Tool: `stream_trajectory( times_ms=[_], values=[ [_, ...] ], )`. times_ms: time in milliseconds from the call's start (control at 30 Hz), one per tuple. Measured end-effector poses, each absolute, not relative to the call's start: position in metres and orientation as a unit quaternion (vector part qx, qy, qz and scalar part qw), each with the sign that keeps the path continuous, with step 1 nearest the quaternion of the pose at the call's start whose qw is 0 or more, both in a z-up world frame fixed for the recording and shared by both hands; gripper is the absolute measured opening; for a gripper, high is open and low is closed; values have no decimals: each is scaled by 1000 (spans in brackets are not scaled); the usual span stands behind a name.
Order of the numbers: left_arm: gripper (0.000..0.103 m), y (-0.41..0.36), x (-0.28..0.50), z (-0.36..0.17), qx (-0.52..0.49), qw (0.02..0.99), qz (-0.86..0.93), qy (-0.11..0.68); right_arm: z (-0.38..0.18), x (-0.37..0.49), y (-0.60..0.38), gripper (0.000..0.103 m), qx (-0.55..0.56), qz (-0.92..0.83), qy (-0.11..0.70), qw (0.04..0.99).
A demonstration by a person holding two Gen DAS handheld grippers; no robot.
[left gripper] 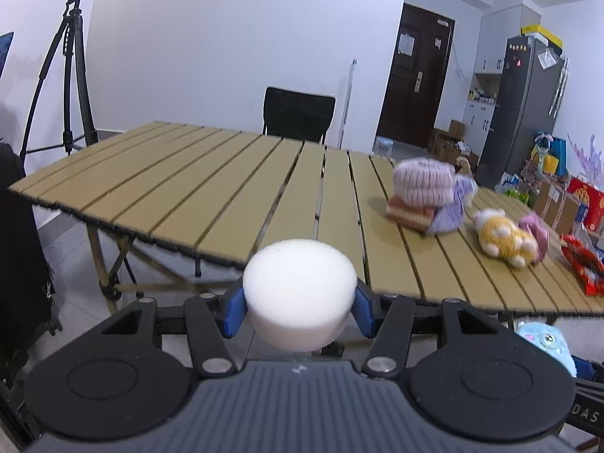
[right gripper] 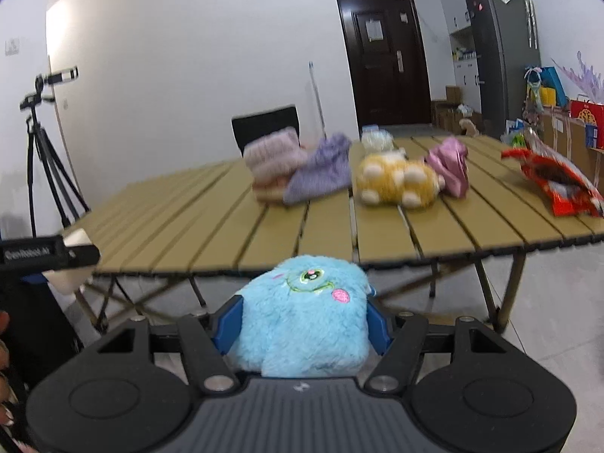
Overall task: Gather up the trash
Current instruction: 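Carry the foam cylinder and light-blue plush back over the black bin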
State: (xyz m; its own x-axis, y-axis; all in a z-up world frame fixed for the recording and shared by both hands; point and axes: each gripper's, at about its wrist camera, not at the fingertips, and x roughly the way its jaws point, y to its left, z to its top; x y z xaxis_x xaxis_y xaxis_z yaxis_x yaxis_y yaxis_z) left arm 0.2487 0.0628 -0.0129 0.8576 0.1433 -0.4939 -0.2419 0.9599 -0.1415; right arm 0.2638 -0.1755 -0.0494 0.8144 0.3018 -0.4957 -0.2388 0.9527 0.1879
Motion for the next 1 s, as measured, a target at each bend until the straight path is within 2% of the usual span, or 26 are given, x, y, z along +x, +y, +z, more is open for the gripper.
stream_trajectory(
  times_ms=[500, 1000],
  values=[
    [57, 62, 203, -56, -70, 946, 106, 297, -99, 219, -174, 65, 15, 135, 340, 930],
    [56, 87, 191, -115, -50, 913, 125, 385, -143, 206, -187, 65, -18, 109, 392, 914]
  ],
)
